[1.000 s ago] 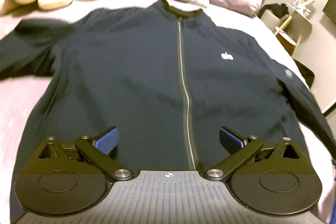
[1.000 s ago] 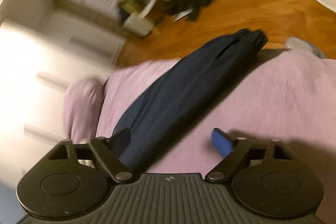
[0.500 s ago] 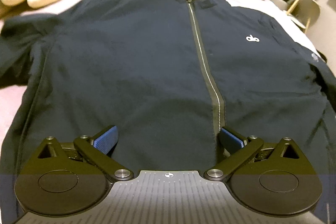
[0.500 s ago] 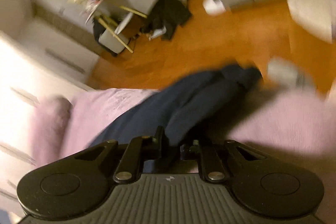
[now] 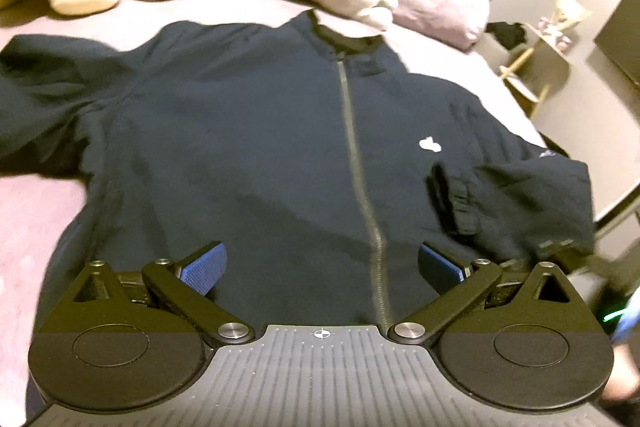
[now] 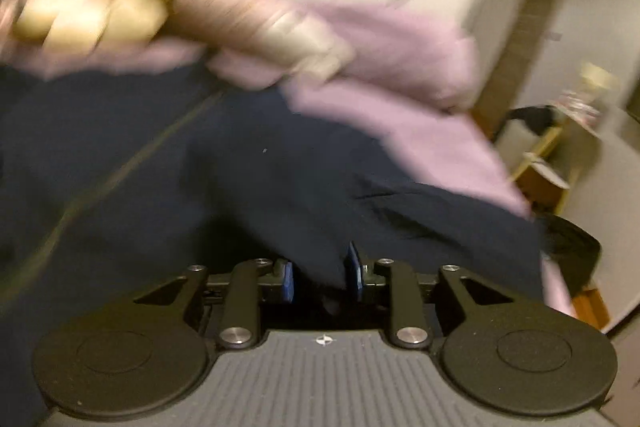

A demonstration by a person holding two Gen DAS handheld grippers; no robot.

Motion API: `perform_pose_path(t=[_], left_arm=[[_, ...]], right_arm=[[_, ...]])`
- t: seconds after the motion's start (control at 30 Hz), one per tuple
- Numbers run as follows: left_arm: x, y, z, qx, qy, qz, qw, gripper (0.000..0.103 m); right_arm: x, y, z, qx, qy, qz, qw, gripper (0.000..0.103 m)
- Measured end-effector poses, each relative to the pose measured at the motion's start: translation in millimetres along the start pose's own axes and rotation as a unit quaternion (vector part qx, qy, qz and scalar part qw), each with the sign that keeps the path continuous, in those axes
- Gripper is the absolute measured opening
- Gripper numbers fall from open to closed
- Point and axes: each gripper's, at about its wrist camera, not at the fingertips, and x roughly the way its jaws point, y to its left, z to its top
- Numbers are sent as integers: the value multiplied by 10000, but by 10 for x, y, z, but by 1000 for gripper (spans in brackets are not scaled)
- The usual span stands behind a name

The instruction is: Fold large clothes

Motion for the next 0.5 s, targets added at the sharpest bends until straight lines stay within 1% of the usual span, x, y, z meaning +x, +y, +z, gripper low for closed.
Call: perform_pose_path(t=[0.03, 0.07, 0.1, 0.13, 0.17, 0.2, 0.23, 0.27, 0.33, 0.37, 0.4, 0.43, 0.47, 0.5], left_arm=[[20, -25, 20, -30, 12, -101, 9999, 103], [56, -55, 50, -97, 40, -255, 9996, 103], [99, -90, 82, -188, 70, -424, 9989, 103], [149, -132, 115, -279, 97, -597, 9978, 103], [212, -190, 153, -350, 128, -779, 9963, 103], [285, -250, 195, -383, 162, -931, 9948, 103], [373, -321, 240, -395, 186, -1068, 9933, 103], [464, -383, 264, -393, 200, -1135, 9926, 103], [673, -502, 305, -435, 289, -1259, 9907, 103], [783, -554, 319, -502, 369, -1345, 9890, 103], [898, -604, 327, -577, 489, -1451, 9865, 103], [990, -642, 331, -639, 590, -1528, 9844, 100], [1078, -679, 335, -712, 681, -1612, 9820, 97], [1147, -710, 336, -758, 745, -1660, 9804, 89]], right_arm=[[115, 76, -59, -153, 130, -106, 9997, 35], [106, 126, -66, -230, 29, -182, 9996, 35], [84, 127, -50, -242, 20, -193, 9995, 36], [63, 51, -11, -170, 85, -107, 9998, 37], [11, -14, 26, -33, 109, 21, 9999, 45], [-138, -50, 4, 210, 61, 198, 9996, 55], [-269, -150, 27, 587, -70, 437, 9973, 77], [-395, -298, -20, 985, -217, 633, 9929, 85], [-644, -579, -226, 1879, -438, 858, 9775, 85], [-717, -724, -325, 2353, -490, 945, 9661, 85], [-772, -872, -438, 2834, -533, 1054, 9517, 84], [-800, -977, -542, 3224, -565, 1143, 9380, 82], [-812, -1068, -662, 3607, -577, 1238, 9226, 75], [-811, -1137, -809, 3983, -584, 1330, 9057, 63]])
